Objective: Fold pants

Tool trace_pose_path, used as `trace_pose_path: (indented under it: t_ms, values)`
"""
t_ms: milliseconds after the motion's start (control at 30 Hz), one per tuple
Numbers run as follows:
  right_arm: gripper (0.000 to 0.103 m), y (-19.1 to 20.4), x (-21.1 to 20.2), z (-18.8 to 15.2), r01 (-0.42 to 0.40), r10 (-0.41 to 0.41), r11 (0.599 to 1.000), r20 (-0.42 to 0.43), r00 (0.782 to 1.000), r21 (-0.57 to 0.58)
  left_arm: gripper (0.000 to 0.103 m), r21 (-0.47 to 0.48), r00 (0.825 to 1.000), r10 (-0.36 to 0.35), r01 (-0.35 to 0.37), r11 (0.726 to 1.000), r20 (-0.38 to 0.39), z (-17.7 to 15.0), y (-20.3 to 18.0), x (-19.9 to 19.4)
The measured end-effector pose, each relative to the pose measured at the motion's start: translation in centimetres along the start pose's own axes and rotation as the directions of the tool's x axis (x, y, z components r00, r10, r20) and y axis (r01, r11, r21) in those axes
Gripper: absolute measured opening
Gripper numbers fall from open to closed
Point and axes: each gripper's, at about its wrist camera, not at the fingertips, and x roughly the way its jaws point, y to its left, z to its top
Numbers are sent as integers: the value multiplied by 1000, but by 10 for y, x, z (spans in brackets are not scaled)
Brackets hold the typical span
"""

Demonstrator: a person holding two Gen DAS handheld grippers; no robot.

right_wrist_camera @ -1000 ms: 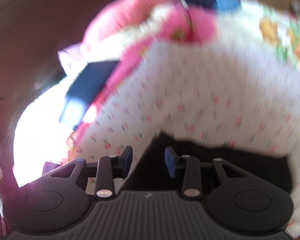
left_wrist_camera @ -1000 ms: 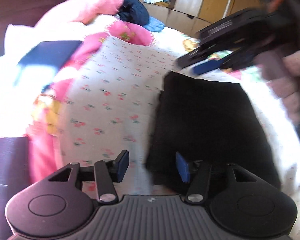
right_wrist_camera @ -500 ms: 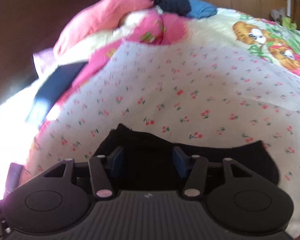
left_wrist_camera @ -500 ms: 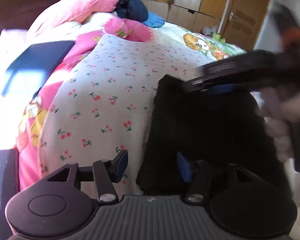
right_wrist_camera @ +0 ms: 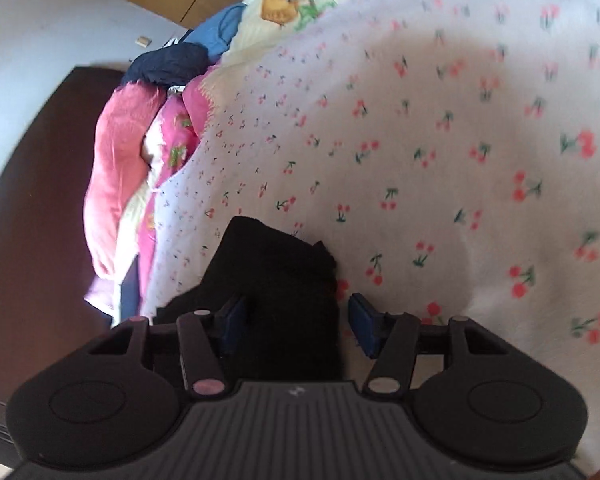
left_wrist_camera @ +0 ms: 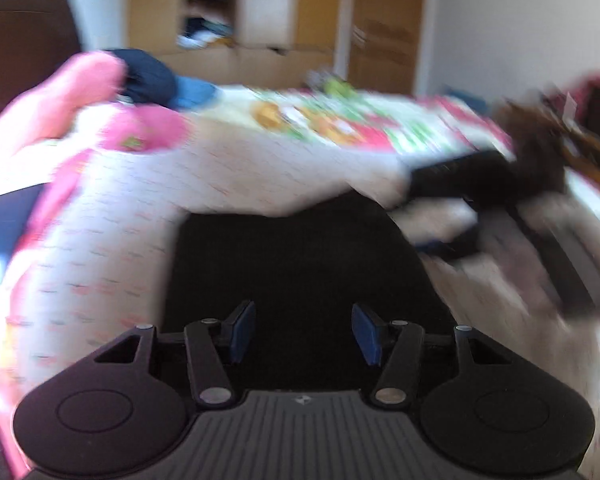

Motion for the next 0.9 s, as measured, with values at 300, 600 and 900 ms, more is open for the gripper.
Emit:
trace_pose_path:
  t_ms: [300,600,900]
  values:
    - [8,8,45,47,-16,16,1000,26,1000,12,67,33,993,0,4,999,-114,-13,-5,16]
    - [25,22,-26,20,21,-8,988,89,996,-153,67,21,999,43,-43,999,-18,6,8,-21]
    - [60,4,-9,-41,-38,26,992,-104,994,-116,70,-66,992,107,-111,992,-66,15,63,-6]
